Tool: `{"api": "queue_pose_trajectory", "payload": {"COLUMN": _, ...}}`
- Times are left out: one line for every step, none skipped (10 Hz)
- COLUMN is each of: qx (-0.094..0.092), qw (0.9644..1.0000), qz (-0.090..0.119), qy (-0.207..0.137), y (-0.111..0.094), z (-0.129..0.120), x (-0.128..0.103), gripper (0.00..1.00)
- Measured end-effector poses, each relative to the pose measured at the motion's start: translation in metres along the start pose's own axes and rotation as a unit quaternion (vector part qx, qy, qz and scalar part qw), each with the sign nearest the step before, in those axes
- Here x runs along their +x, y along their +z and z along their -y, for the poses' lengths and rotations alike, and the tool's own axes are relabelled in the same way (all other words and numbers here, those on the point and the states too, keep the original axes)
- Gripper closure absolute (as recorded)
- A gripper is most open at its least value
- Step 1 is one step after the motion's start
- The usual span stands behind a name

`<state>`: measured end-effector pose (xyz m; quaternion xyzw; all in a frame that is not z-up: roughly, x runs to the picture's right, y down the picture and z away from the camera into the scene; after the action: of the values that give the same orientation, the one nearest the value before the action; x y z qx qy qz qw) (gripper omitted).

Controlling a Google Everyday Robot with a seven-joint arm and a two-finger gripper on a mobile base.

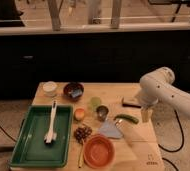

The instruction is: Wipe red bowl with eraser

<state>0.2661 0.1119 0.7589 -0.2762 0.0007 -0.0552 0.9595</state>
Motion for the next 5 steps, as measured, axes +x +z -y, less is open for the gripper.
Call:
{"api": "queue_pose_trajectory", "payload": {"qx": 0.0, "qw": 1.0, "qz": 0.002, "qy": -0.005, "y": 0.005, "z": 0.004, "x": -0.001, "gripper": 0.2}}
{"api": "queue_pose_trajectory", "payload": {"qx": 0.0, "qw": 1.0, "qz": 0.003, "qy": -0.009, "y": 0.01, "z": 0.008, "x": -0.002, "gripper": 0.2}}
{"api": "queue_pose_trajectory", "payload": {"qx": 0.001, "qw": 0.9999, "qz": 0.004, "qy": -0.012, "y": 0.015, "z": 0.011, "x": -0.001, "gripper": 0.2}}
{"api": "queue_pose_trajectory", "payload": {"qx": 0.001, "qw": 0.9999, "qz": 0.005, "qy": -0.015, "y": 0.019, "z": 0.014, "x": 0.001, "gripper": 0.2}}
{"api": "queue_pose_trajectory", "payload": {"qx": 0.001, "qw": 0.9998, "qz": 0.007, "qy": -0.019, "y": 0.023, "z": 0.017, "x": 0.0, "gripper": 0.2}}
